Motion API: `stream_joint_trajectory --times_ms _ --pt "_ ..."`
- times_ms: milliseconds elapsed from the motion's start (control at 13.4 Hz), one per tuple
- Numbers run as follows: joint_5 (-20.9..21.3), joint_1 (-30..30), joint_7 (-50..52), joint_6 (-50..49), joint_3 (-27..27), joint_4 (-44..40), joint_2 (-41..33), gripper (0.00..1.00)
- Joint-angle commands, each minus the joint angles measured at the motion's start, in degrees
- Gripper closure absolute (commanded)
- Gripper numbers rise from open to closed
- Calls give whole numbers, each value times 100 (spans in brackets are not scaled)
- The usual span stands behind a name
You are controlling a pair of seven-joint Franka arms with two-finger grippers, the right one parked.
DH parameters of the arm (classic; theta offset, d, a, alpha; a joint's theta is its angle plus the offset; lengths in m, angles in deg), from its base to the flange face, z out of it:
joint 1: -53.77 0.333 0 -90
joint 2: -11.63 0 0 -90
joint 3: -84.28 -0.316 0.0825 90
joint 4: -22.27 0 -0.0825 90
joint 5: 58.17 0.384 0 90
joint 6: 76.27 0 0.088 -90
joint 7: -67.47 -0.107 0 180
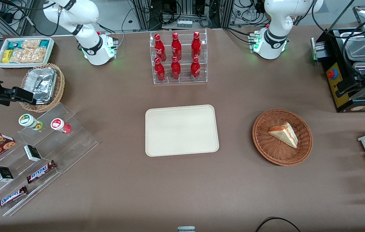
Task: Place sandwich from basket to tray
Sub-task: 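Move the left gripper over the sandwich in the wicker basket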
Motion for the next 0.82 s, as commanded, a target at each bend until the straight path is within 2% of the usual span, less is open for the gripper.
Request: stream_joint_trajectory --times_ms 0,373,745 --pt "44 4 -52 -144 14 -60 18 0" --pt "-184 -31 -271 -75 23 72 167 0" --pt "-27 -49 -184 303 119 99 851 0"
